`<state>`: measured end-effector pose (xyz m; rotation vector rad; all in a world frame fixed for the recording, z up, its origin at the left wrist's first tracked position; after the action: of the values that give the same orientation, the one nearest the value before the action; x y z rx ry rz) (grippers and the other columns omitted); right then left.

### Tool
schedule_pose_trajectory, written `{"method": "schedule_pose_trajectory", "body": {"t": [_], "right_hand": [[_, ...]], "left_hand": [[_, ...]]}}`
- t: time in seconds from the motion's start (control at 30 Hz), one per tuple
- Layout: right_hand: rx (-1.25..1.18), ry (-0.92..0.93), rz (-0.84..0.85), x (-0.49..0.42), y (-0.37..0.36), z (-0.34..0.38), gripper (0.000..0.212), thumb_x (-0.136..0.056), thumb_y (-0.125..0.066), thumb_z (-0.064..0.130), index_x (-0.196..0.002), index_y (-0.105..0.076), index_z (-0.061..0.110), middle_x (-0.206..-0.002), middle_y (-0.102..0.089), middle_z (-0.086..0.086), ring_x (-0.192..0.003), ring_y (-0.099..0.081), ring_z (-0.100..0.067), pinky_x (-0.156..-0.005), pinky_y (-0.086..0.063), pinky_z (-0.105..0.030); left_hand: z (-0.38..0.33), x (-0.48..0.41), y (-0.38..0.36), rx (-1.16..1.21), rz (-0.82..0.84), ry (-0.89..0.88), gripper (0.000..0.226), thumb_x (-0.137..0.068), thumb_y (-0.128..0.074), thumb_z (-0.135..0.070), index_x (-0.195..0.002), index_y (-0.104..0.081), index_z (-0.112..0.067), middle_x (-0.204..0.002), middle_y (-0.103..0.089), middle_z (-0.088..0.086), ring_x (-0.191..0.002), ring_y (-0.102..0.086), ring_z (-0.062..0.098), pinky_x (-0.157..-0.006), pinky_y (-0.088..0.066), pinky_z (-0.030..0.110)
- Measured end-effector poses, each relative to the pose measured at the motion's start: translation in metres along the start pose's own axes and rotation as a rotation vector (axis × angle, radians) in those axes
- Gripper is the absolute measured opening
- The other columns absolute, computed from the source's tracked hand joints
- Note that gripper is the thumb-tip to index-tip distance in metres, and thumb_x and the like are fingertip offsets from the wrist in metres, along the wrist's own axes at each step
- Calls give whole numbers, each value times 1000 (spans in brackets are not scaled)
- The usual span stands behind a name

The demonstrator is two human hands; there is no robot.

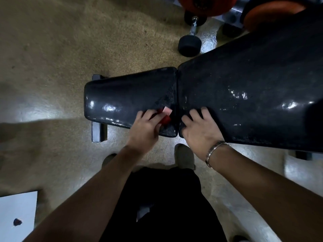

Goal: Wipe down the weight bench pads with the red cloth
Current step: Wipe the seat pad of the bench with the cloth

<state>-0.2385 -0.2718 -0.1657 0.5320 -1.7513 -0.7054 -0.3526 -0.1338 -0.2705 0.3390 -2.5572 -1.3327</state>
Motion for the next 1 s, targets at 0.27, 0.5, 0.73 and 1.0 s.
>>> {"method": "schedule_pose_trajectory", "body": {"t": [0.27, 0.5, 0.73, 1.0], "right_hand": [[-8, 6, -22, -1, -4, -1, 32, -93, -50, 22, -123, -62, 25, -143, -41, -7, -134, -26, -38, -117, -15, -61], [-59, 6, -40, -2, -1, -4, 30, -94, -49, 21, -121, -64, 24, -144, -41, -8, -135, -26, -39, -117, -15, -61], [-83, 11, -75, -3, -5, -2, 28, -94, -48, 19, -115, -67, 22, -141, -43, -8, -133, -28, -40, -117, -15, -61], [-95, 16, -90, -4, -6, -4, 36, -97, -43, 25, -129, -59, 23, -144, -39, -5, -134, -25, -38, -118, -12, -61]], "left_hand": [[18, 10, 1, -2, -165, 313, 40, -97, -63, -15, -136, -62, -21, -128, -63, 9, -106, -53, 35, -91, -49, 45], [-1, 49, -27, 29, -77, 54, 49, -86, -72, -2, -132, -68, -19, -120, -65, 10, -102, -56, 38, -81, -57, 50], [4, 20, -19, 43, -205, 281, 42, -93, -69, -12, -134, -66, -21, -126, -65, 3, -107, -57, 32, -94, -46, 36], [-34, 20, -29, -36, -97, -108, 52, -83, -70, 3, -132, -69, -14, -115, -68, 10, -95, -42, 24, -79, -53, 42]]}}
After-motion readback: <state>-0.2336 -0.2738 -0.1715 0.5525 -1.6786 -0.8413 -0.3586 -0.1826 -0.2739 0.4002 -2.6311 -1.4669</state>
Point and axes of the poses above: each hand's wrist, its own x-axis away from the middle knuckle, its own y-axis out of the back of the hand, z = x × y, the point moved 1 cm from there along -x, towards the middle knuckle
